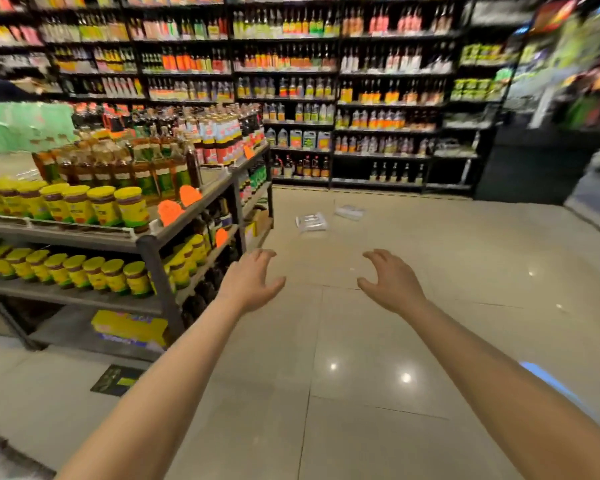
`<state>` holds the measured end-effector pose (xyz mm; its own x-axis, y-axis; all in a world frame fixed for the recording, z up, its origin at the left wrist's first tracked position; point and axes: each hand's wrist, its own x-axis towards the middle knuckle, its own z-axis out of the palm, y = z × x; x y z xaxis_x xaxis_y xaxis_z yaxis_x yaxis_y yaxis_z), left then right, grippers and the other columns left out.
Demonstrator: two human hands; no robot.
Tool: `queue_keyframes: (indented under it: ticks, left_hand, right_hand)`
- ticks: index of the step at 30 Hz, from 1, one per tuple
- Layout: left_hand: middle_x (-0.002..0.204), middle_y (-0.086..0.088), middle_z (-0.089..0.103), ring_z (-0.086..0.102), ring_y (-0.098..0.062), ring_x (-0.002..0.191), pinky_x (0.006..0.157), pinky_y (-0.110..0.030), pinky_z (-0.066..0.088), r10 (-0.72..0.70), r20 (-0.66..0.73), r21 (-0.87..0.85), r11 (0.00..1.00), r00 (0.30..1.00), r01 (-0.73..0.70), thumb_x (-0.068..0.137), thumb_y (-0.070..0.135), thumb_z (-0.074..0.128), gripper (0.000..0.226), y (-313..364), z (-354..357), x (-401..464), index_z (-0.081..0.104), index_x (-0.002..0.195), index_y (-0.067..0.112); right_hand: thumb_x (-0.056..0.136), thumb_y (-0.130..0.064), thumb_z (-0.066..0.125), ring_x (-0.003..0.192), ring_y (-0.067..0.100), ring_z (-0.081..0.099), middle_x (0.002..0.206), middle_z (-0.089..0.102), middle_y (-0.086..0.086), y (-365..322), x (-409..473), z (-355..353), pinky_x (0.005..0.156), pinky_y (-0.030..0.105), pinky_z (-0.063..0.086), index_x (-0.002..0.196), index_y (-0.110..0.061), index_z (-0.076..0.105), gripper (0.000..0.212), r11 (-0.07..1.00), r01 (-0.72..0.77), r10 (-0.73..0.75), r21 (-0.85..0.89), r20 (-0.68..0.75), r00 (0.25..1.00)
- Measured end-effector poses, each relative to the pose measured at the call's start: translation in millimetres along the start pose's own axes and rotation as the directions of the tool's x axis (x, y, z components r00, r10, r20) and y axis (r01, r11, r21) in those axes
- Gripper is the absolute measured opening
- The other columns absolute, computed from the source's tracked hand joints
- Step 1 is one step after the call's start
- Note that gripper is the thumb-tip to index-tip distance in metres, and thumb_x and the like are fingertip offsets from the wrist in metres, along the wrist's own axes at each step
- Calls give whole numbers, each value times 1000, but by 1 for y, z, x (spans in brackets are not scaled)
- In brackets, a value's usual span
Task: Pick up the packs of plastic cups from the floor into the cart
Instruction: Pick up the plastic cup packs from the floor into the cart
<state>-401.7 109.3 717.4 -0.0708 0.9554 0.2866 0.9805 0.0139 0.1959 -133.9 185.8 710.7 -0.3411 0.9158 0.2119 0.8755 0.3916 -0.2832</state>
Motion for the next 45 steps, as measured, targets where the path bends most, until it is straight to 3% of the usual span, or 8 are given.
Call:
queue_keyframes:
  ticks: [11, 17, 22, 31, 45]
  left_hand:
    - [138, -5, 46, 45, -24, 124, 96, -40, 42, 288, 50, -122, 952, 956, -281, 87, 52, 52, 63, 89, 91, 196, 40, 138, 17]
    - [140, -4, 44, 45, -23, 125, 97, -41, 43, 442, 12, -200, 880, 897, -431, 89, 49, 52, 61, 120, 108, 323, 40, 139, 16]
    - [143, -4, 42, 42, -23, 128, 99, -42, 40, 507, -2, -191, 846, 862, -498, 89, 51, 51, 63, 120, 124, 417, 37, 140, 17]
    - [142, -5, 42, 43, -25, 127, 97, -41, 41, 444, 114, -166, 891, 889, -423, 88, 52, 51, 66, 74, 205, 535, 36, 142, 17]
    - [142, -3, 42, 42, -22, 128, 97, -38, 37, 225, 170, -71, 974, 959, -216, 88, 52, 51, 67, 50, 309, 784, 36, 142, 16]
  right_hand:
    - [89, -43, 54, 141, 24, 27, 154, 28, 7, 142, 72, -17, 114, 41, 25, 147, -21, 31, 66, 951, -310, 310, -4, -58, 949]
    - [89, -38, 57, 135, 23, 36, 150, 35, 3, 178, 157, -40, 109, 37, 32, 144, -20, 36, 62, 916, -402, 396, 1, -165, 903]
    - [91, -42, 53, 138, 25, 32, 153, 30, 5, 197, 236, -38, 112, 40, 29, 148, -23, 29, 65, 904, -427, 416, -18, -195, 888]
    - [89, -42, 53, 139, 25, 29, 155, 25, 4, 245, 376, 28, 110, 40, 30, 150, -26, 22, 70, 903, -430, 429, -7, -78, 900]
    - [87, -41, 56, 133, 24, 36, 150, 32, 4, 381, 666, 89, 103, 39, 38, 148, -23, 25, 71, 959, -280, 278, 32, 63, 959]
